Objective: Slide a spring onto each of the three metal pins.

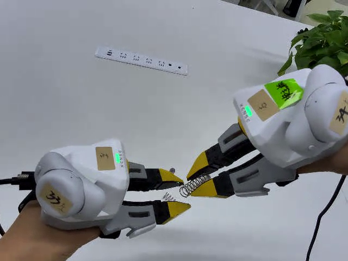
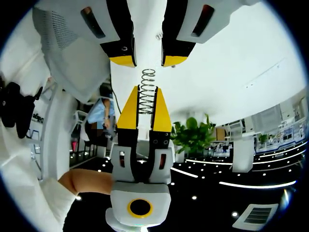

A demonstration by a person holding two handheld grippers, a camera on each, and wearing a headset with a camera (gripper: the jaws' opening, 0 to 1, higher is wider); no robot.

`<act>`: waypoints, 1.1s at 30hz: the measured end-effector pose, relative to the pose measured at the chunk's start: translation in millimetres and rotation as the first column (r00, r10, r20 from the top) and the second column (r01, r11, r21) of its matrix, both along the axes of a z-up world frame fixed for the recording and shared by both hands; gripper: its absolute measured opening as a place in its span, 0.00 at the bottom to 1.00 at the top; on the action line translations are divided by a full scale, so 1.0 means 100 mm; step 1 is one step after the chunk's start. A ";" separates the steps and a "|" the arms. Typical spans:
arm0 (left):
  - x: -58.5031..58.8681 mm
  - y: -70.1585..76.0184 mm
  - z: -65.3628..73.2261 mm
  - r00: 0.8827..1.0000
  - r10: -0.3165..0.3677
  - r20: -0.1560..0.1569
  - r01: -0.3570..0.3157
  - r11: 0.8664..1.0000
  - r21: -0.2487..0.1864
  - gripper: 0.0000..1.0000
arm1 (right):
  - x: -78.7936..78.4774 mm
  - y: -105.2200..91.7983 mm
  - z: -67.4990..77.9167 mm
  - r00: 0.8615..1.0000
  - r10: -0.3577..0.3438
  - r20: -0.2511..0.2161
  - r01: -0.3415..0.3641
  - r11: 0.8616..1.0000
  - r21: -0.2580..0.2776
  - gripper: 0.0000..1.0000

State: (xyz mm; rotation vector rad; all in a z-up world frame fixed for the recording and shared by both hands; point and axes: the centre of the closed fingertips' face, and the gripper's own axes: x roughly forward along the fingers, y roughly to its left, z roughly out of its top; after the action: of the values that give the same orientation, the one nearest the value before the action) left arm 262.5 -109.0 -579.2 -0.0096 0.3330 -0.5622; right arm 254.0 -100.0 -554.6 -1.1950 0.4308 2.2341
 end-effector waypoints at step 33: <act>-0.37 0.65 -0.23 0.987 0.152 -0.054 -0.148 0.987 0.064 0.53 | 0.40 0.18 -0.10 0.995 -0.081 0.054 0.081 0.997 0.000 0.12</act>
State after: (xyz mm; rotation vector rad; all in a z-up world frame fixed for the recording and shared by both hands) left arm 226.0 -44.2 -602.2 0.0064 0.4029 -0.4027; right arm 293.5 -81.5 -564.2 -1.2143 0.4517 2.1284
